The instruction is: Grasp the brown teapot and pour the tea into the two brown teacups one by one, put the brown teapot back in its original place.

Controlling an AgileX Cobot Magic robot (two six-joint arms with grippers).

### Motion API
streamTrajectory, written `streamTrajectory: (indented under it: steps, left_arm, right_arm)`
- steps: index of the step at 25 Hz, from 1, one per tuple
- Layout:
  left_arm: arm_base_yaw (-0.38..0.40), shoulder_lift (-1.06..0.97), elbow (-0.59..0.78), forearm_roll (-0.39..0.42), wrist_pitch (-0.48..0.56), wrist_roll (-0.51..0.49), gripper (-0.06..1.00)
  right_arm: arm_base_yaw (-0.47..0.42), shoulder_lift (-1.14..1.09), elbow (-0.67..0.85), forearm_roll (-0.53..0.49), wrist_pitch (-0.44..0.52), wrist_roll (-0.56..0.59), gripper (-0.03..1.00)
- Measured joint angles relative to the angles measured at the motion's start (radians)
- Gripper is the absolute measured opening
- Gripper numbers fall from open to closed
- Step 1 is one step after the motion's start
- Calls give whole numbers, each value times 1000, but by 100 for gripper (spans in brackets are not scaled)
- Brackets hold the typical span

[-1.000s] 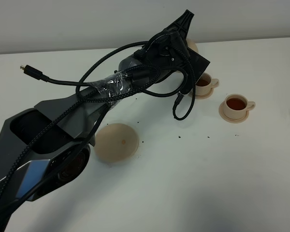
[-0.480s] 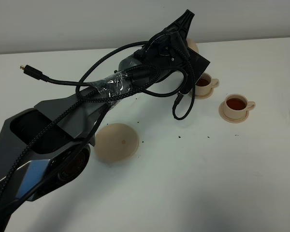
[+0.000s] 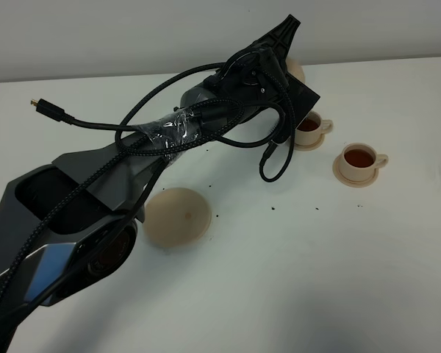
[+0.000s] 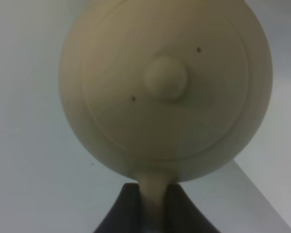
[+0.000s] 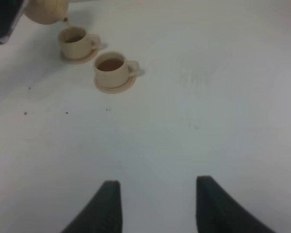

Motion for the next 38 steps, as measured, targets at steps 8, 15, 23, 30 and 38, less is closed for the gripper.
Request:
streamTrajectory:
  steps: [8,15,23,30,38]
  left_arm:
    - [0,0,0,0,-15,46,15]
    - [0,0,0,0,-15,57,15]
    - [0,0,0,0,-15,72,15]
    - [0,0,0,0,-15,73,15]
    - [0,0,0,-2,-15,70,15]
  right_arm:
    - [0,0,0,0,0,0,39]
    - [0,0,0,0,0,0,39]
    - [0,0,0,0,0,0,39]
    - [0,0,0,0,0,0,39]
    - [0,0,0,0,0,0,39]
